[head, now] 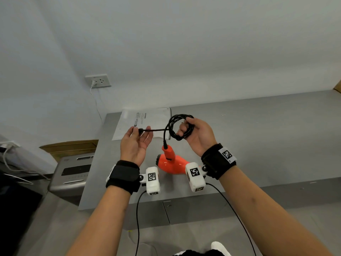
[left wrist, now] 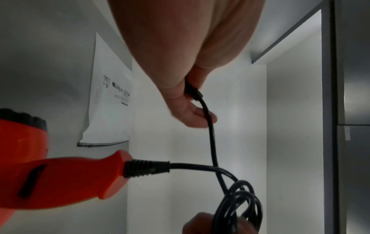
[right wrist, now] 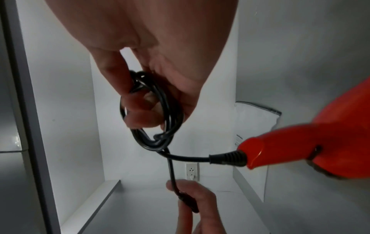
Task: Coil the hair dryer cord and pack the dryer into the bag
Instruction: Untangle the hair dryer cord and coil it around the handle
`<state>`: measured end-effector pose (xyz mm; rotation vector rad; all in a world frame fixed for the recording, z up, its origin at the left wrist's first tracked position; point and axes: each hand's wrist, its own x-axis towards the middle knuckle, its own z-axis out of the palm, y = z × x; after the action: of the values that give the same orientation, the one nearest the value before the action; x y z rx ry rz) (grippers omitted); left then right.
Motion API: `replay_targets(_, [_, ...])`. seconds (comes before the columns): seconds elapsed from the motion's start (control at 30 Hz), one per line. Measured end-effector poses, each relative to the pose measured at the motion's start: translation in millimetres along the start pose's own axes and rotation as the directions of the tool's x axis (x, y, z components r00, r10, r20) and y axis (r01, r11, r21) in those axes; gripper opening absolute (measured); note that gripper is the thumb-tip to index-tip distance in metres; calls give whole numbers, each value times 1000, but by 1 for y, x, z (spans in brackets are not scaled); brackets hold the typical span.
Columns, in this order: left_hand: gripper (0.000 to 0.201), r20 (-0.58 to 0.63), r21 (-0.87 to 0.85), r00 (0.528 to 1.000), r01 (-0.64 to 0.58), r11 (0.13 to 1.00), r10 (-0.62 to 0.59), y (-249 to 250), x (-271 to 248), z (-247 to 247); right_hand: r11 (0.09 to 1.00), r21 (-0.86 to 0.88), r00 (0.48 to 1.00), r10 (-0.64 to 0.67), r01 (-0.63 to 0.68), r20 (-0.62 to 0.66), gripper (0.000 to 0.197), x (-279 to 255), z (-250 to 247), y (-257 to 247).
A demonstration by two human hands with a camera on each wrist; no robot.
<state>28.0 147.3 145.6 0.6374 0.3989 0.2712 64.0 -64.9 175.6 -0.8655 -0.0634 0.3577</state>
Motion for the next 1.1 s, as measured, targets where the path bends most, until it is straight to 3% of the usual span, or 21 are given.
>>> replay_targets(0.13, [10,77,213,996,-54,976,38,3,-9,13,999,-43,1000,-1,2,23,20,2,-2,-1])
replay_targets(0.23, [13,211,473,972,-190,860,98,10,-23,30,994,-96,999,-48,46,-17,15,3,-7,-4])
replay_targets(0.37, [16,402,726,907,-400,559,127,17,-39,51,957,-272,993,-113,97,-40,13,3,-3,-8])
replay_targets(0.43, [20,488,803,871,-471,366,51,19,-45,59,925,-358,987,-155,128,-49,13,4,2,-11])
replay_targets(0.53, [21,534,838,844,-523,156,-41,16,-52,72,877,-454,978,-201,158,-48,11,4,9,-16])
replay_targets(0.67, [10,492,858,867,-498,123,78,11,-52,84,845,-506,975,-219,176,-27,11,2,13,-14])
replay_targets(0.73, [22,481,870,869,-490,63,119,9,-51,86,851,-493,975,-221,179,-27,12,1,13,-14])
replay_targets(0.83, [50,507,862,855,-506,-35,112,7,-50,87,855,-483,976,-220,190,-6,14,-2,13,-15])
replay_targets(0.93, [38,525,848,850,-516,-123,53,2,-51,91,841,-492,968,-250,225,15,13,-4,13,-16])
replay_targets(1.03, [26,517,854,855,-512,-95,37,-4,-51,92,818,-511,956,-290,264,29,14,-5,13,-16])
replay_targets(1.1, [29,519,853,854,-515,-85,34,-7,-50,91,793,-537,946,-322,290,35,17,-5,12,-15])
